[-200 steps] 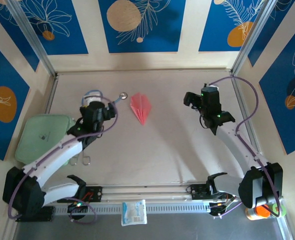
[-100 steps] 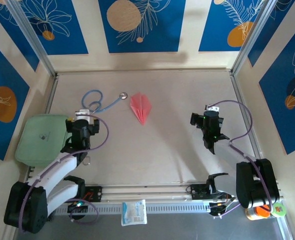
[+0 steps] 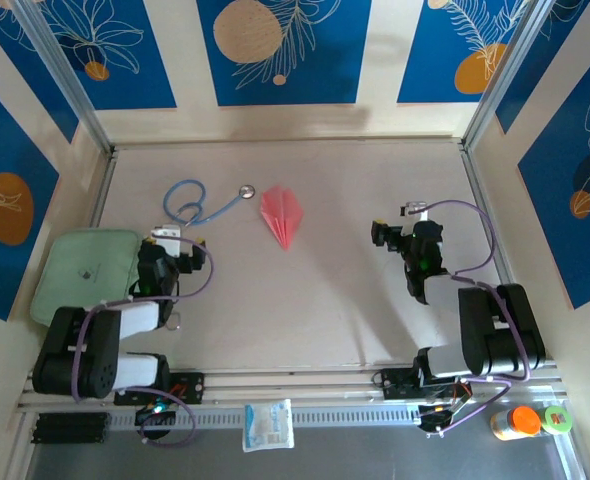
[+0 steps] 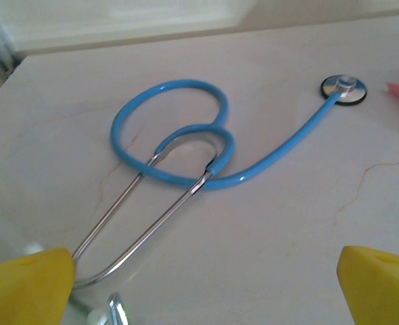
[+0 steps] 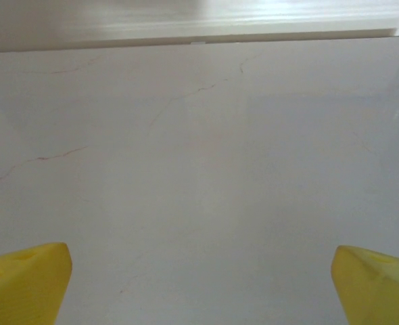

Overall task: Fold a paper plane with a square sheet of paper (pick it up from the middle)
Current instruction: Reset both arms

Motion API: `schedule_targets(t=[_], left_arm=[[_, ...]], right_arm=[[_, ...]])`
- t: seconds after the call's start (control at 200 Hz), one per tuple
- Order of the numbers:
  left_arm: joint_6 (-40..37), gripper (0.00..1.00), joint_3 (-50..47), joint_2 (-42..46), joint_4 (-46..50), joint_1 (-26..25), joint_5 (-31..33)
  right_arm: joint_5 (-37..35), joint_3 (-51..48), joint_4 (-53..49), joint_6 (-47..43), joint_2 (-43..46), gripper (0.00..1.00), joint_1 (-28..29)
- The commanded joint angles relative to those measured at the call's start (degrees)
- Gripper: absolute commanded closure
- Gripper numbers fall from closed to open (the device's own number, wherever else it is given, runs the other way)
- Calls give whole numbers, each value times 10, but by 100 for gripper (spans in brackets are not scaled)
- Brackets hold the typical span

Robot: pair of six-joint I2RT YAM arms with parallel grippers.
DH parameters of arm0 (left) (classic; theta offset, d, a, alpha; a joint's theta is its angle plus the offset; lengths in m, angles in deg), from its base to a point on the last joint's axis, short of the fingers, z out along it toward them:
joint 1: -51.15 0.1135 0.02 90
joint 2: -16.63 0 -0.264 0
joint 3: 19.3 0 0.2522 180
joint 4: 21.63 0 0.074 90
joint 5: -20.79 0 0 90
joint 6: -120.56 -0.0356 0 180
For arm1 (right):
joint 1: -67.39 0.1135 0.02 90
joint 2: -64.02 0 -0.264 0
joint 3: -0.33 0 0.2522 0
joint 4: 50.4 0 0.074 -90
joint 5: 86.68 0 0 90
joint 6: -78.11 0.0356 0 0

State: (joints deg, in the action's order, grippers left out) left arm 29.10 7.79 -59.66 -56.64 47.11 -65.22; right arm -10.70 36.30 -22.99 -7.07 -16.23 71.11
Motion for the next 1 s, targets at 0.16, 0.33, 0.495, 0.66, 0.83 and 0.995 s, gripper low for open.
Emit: schedule_targets(t=[0.16, 0.33, 0.495, 0.66, 0.83, 0.995], left_arm=[[-6, 1, 27, -105, -129, 18, -71], [-3, 1, 51, -133, -108, 19, -65], [-7, 1, 87, -135, -40, 18, -62], [-8, 1, 85, -133, -45, 17, -63], [-8, 1, 84, -133, -44, 18, -63], [-8, 0, 89, -135, -37, 18, -64]], right_arm=[[56, -8, 86, -5, -55, 1, -16], [66, 9, 64, 3, -70, 1, -23], [89, 18, 46, 11, -70, 1, -37], [88, 18, 46, 11, -70, 1, -36], [88, 18, 46, 11, -70, 1, -36], [88, 18, 45, 11, -70, 1, -36]])
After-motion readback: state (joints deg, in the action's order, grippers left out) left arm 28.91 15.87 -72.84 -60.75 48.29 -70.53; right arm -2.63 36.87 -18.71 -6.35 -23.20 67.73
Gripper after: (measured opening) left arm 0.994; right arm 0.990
